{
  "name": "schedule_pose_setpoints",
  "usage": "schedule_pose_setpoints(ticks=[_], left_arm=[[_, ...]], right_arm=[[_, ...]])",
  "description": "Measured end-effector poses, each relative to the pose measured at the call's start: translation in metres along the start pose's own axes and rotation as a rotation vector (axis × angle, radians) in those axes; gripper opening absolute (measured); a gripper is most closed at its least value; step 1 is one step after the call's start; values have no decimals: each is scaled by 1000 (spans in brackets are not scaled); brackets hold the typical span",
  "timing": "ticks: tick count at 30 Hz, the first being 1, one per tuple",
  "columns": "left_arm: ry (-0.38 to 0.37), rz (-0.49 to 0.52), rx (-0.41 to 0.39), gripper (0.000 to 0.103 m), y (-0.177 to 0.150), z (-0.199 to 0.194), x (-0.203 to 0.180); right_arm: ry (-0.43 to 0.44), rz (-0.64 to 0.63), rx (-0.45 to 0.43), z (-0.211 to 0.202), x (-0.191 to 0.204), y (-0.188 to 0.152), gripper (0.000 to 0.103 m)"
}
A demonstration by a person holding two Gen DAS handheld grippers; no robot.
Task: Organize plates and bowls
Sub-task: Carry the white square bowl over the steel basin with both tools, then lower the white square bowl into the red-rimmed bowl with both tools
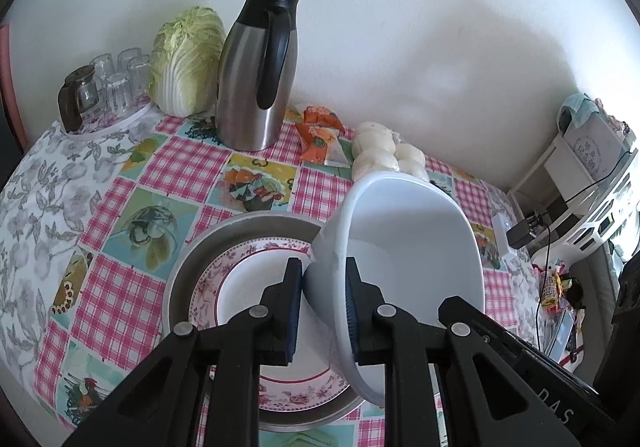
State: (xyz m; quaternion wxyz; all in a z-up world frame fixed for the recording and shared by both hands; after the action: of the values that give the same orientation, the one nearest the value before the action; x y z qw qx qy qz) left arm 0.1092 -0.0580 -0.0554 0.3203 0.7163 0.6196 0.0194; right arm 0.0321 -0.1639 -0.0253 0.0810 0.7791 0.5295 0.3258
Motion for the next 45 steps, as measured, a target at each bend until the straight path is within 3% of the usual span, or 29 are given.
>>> schedule_pose_setpoints(ticks=[9, 28, 38, 45], left_arm=[[14, -30, 80, 20, -7, 25, 13], [16, -84, 134, 20, -8, 36, 42], [43, -57, 176, 29, -13, 43, 40], [56, -52, 194, 29, -15, 47, 42]], right_arm=[[-28, 8, 59, 25, -5, -8, 15], [-49, -19, 122, 55, 13, -20, 15], [-60, -23, 139, 61, 12, -22, 15], [-56, -22, 149, 64, 12, -24, 15]])
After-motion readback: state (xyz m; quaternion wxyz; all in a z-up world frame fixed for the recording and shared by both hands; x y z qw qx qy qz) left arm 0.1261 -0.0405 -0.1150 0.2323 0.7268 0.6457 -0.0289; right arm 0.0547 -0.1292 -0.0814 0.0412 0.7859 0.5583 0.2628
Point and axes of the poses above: each gripper's, at about its wrist camera, not at the fingertips, and z roughly the way its jaws point, x to its left, y to its top, the point moved 8 cm from there along z, roughly the way its jaws point, and after that the axes turned 7 degrees about x, right-handed, at the moved point
